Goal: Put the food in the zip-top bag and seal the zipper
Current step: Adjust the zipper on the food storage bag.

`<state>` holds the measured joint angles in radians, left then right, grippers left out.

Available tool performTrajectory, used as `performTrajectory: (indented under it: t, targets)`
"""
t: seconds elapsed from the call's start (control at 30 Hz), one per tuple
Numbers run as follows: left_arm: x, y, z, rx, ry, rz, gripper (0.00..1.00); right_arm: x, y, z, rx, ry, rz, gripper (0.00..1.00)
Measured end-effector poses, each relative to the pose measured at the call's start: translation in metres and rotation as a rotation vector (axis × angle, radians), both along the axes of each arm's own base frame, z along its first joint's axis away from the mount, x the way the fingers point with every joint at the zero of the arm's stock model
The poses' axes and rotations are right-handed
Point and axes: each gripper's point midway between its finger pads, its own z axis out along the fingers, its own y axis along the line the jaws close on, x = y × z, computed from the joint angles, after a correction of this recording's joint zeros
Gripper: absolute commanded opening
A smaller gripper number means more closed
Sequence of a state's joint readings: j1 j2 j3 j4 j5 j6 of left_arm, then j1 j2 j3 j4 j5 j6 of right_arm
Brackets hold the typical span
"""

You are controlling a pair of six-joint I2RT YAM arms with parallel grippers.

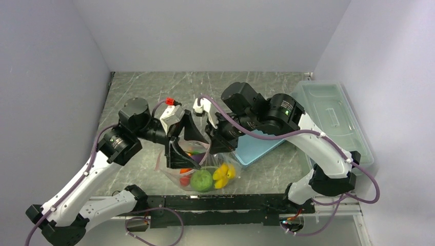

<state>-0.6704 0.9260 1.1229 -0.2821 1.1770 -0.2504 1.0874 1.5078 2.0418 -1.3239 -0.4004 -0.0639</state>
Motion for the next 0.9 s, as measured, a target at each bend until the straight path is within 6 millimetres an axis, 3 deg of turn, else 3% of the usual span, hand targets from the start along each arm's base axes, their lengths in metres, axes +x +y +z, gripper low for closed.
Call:
performTrajectory:
  t: [0.4, 0.9]
  targets:
    - [0.007, 0.010, 0.000, 0.022, -0.057, 0.149, 0.92, 0.012, 0.006, 0.010, 0.007, 0.049, -0.160, 0.00]
    - [0.033, 0.012, -0.002, 0.069, -0.078, 0.313, 0.92, 0.032, 0.030, -0.005, -0.039, 0.107, -0.295, 0.00]
